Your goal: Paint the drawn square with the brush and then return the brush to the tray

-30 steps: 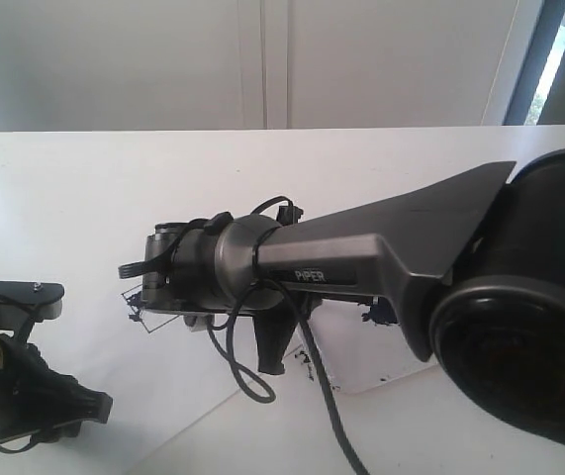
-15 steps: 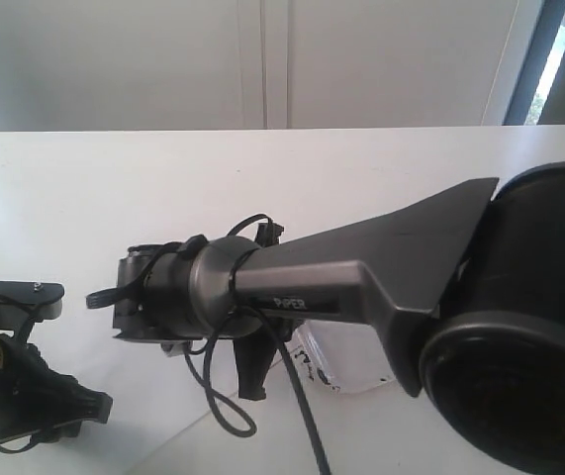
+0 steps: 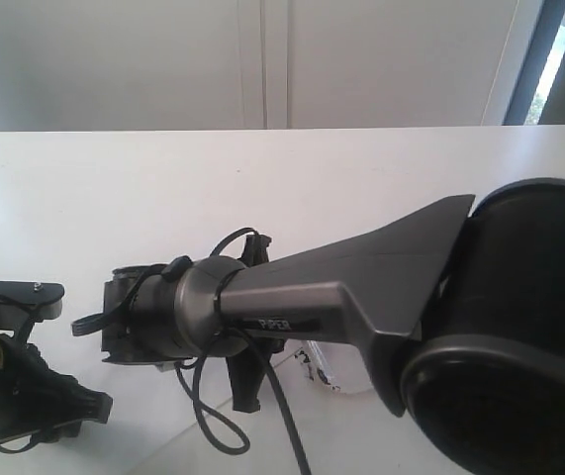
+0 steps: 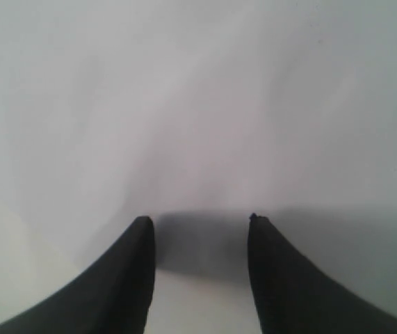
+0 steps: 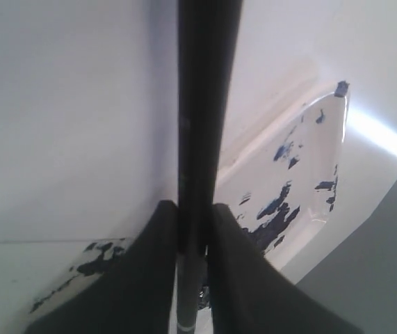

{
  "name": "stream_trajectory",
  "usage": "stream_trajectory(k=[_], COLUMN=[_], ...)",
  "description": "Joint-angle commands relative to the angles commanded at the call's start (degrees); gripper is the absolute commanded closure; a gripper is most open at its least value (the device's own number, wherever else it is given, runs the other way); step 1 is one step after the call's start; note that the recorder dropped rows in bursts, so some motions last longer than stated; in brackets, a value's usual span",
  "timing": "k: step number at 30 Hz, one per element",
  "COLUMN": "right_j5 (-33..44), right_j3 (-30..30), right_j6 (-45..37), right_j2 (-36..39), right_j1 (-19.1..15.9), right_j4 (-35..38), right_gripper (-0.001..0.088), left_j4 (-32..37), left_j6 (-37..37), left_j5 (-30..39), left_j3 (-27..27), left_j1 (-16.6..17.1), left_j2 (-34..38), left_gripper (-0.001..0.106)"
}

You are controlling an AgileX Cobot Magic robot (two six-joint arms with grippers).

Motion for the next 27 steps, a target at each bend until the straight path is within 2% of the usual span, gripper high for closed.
stream_trajectory(k=[9, 12, 15, 21, 27], right_j5=[0.0, 0.0, 0.0, 0.0, 0.0], right_j3=[0.0, 0.0, 0.0, 0.0, 0.0], right_j6=[0.0, 0.0, 0.0, 0.0, 0.0], right_j2=[0.0, 0.0, 0.0, 0.0, 0.0], right_j1=[-4.4, -4.7, -3.6, 1.4, 1.7], right_j4=[-0.2, 0.0, 1.6, 0.8, -2.4], right_gripper=[0.0868, 0.0868, 0.0868, 0.0868, 0.0868], left_j4=[0.0, 0.0, 0.0, 0.0, 0.0], left_j6=[0.0, 0.0, 0.0, 0.0, 0.0], left_j5=[0.0, 0.0, -0.1, -0.1, 0.1], left_j3=[0.0, 0.0, 0.0, 0.0, 0.0], left_j1=[0.0, 0.0, 0.0, 0.0, 0.0], left_j2=[0.0, 0.0, 0.0, 0.0, 0.0], left_gripper=[0.057, 0.057, 0.057, 0.057, 0.057])
